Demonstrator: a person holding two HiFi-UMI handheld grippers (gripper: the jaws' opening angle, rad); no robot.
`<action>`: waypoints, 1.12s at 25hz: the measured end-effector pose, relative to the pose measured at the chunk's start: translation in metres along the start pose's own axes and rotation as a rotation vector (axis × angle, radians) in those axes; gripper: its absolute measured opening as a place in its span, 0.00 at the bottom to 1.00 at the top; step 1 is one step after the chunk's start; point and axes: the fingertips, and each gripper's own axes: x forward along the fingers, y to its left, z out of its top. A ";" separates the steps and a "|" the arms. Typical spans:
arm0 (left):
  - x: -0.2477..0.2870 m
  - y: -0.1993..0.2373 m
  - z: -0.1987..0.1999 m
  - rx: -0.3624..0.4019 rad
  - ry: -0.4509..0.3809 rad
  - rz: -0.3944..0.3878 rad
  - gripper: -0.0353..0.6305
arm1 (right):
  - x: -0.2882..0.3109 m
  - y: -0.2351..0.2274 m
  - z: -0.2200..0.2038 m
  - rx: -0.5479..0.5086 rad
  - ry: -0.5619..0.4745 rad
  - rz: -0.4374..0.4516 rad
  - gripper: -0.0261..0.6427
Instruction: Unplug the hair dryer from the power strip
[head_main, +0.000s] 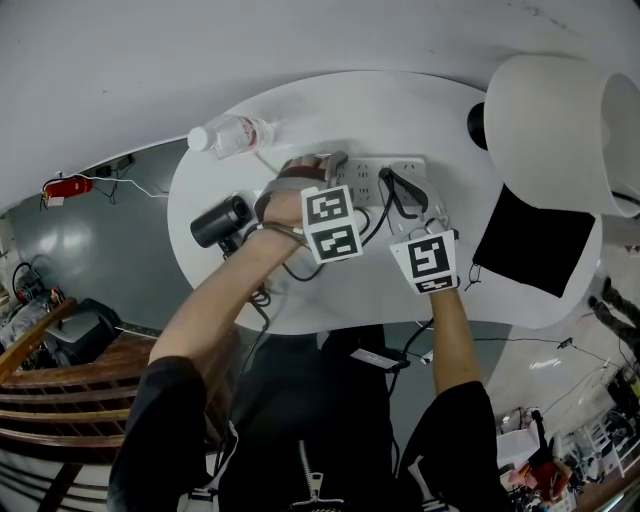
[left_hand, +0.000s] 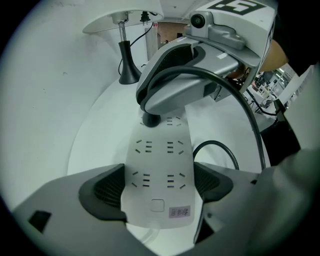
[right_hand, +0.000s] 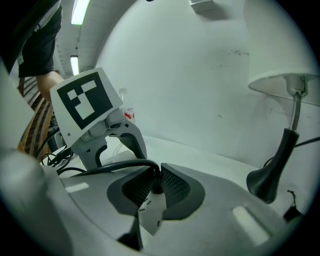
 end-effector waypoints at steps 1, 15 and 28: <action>0.000 0.000 0.000 0.002 0.001 0.000 0.66 | 0.000 0.000 0.000 -0.003 0.001 0.001 0.11; 0.001 0.000 0.000 -0.004 0.007 0.003 0.66 | 0.002 -0.003 0.002 0.038 0.016 -0.023 0.10; 0.000 0.000 0.001 -0.005 0.002 0.002 0.66 | -0.028 -0.012 0.057 -0.035 -0.133 -0.082 0.11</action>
